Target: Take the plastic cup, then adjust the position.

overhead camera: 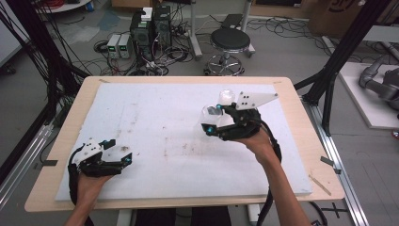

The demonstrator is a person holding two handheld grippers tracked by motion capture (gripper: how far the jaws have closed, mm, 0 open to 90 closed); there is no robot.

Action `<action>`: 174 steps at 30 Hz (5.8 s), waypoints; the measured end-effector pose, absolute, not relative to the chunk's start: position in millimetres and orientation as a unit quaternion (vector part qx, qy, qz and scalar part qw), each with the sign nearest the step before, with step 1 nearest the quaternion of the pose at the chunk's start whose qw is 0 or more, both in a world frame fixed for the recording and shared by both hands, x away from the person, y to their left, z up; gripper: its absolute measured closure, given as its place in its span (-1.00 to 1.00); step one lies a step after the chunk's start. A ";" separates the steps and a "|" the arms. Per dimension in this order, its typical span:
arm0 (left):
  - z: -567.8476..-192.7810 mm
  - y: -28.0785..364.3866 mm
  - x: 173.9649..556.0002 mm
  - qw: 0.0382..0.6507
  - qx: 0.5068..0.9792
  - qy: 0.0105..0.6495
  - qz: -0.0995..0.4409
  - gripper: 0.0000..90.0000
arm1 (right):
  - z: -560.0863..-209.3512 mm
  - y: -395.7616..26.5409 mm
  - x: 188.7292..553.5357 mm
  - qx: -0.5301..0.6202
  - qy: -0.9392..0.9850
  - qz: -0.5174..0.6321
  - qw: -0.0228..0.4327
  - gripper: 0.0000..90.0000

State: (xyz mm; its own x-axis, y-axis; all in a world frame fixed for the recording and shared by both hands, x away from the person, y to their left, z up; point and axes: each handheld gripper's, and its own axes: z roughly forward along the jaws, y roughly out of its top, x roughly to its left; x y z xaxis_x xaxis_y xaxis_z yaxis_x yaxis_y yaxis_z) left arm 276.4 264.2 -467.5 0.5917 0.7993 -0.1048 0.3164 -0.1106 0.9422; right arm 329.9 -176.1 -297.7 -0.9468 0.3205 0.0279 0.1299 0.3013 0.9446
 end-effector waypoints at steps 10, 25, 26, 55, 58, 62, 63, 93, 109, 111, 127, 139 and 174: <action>-467.4 263.7 276.2 0.536 0.712 0.392 0.228 -0.79 | -337.0 -160.7 316.1 0.142 0.796 0.584 0.071 -0.16; -467.4 262.9 276.7 0.532 0.715 0.393 0.227 -0.79 | -351.7 -154.7 316.7 0.140 0.793 0.591 0.052 -0.16; -467.4 262.9 276.7 0.532 0.715 0.393 0.227 -0.79 | -352.8 -154.8 317.1 0.140 0.793 0.590 0.049 -0.16; -414.3 273.7 285.2 0.608 0.718 0.284 0.186 -0.79 | -347.0 -166.1 315.4 0.131 0.792 0.595 0.042 -0.16; -401.7 273.4 288.8 0.616 0.729 0.250 0.162 -0.79 | -345.7 -164.1 315.6 0.125 0.793 0.595 0.040 -0.16; -392.9 271.1 291.4 0.620 0.738 0.225 0.143 -0.79 | -345.5 -162.1 316.0 0.119 0.795 0.594 0.032 -0.16; -389.1 266.9 292.3 0.618 0.746 0.210 0.134 -0.79 | -345.2 -161.6 316.4 0.117 0.796 0.593 0.031 -0.16; -377.8 120.5 305.6 0.641 0.764 0.067 0.028 -0.79 | -338.3 -147.9 312.6 0.083 0.790 0.607 -0.005 -0.14; -386.7 103.9 311.5 0.662 0.746 0.065 0.007 -0.71 | -336.3 -146.7 311.3 0.075 0.785 0.615 -0.013 -0.14; -387.0 102.6 311.2 0.663 0.746 0.062 0.006 -0.70 | -336.2 -146.2 311.1 0.073 0.783 0.617 -0.015 -0.14; -389.9 97.9 308.4 0.673 0.739 0.046 0.003 -0.42 | -338.3 -146.4 312.1 0.068 0.775 0.627 -0.027 -0.13; -390.1 98.1 308.5 0.666 0.744 0.053 -0.002 -0.31 | -340.5 -146.1 313.8 0.070 0.776 0.626 -0.028 -0.13; -355.5 119.5 311.4 0.418 0.908 0.017 0.031 -0.29 | -319.3 -143.9 313.1 0.034 0.878 0.476 -0.016 -0.61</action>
State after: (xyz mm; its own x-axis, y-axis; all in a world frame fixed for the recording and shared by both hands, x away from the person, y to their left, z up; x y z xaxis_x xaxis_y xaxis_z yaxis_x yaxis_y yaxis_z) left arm 311.4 119.5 -355.5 0.9974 0.0569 0.0431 0.0043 -0.6507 0.7593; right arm 313.1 -143.9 -319.3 -0.9972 0.0441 0.0605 0.0748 0.5438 0.8359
